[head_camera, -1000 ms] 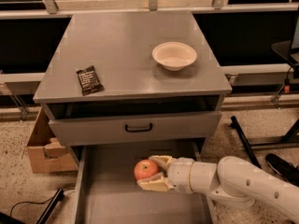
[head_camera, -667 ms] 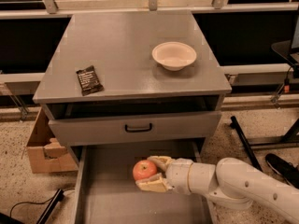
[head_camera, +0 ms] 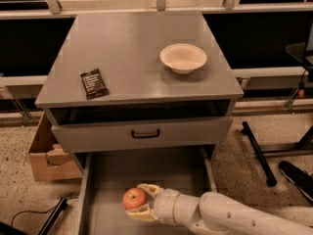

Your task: Place apple into middle drawer

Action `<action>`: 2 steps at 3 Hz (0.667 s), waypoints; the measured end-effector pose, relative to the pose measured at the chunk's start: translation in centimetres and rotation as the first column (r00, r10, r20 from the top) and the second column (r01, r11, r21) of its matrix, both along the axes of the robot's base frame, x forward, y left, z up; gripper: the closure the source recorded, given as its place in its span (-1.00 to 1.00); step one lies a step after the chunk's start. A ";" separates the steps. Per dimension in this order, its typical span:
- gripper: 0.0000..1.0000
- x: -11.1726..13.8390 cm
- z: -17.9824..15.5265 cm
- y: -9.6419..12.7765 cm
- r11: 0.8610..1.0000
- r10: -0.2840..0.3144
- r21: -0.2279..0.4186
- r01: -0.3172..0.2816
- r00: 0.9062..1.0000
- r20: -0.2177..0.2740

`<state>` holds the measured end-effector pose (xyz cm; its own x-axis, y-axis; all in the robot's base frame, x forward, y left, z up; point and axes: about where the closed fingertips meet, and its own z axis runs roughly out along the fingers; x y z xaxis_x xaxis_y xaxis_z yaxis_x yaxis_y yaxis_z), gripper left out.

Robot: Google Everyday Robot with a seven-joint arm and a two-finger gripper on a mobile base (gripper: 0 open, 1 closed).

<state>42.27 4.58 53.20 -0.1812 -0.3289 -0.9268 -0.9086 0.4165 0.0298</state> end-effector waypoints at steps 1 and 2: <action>1.00 0.6 -4.6 3.1 0.999 0.048 0.001 -0.048 0.998 0.029; 1.00 2.0 -8.9 6.0 0.994 0.106 -0.021 -0.106 0.994 0.035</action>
Offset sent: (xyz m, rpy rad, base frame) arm 0.0336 0.0823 -0.1209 -0.0359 -0.0447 0.1528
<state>44.23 10.62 44.34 -0.1110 -0.3620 -0.9256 -0.9480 0.3180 -0.0106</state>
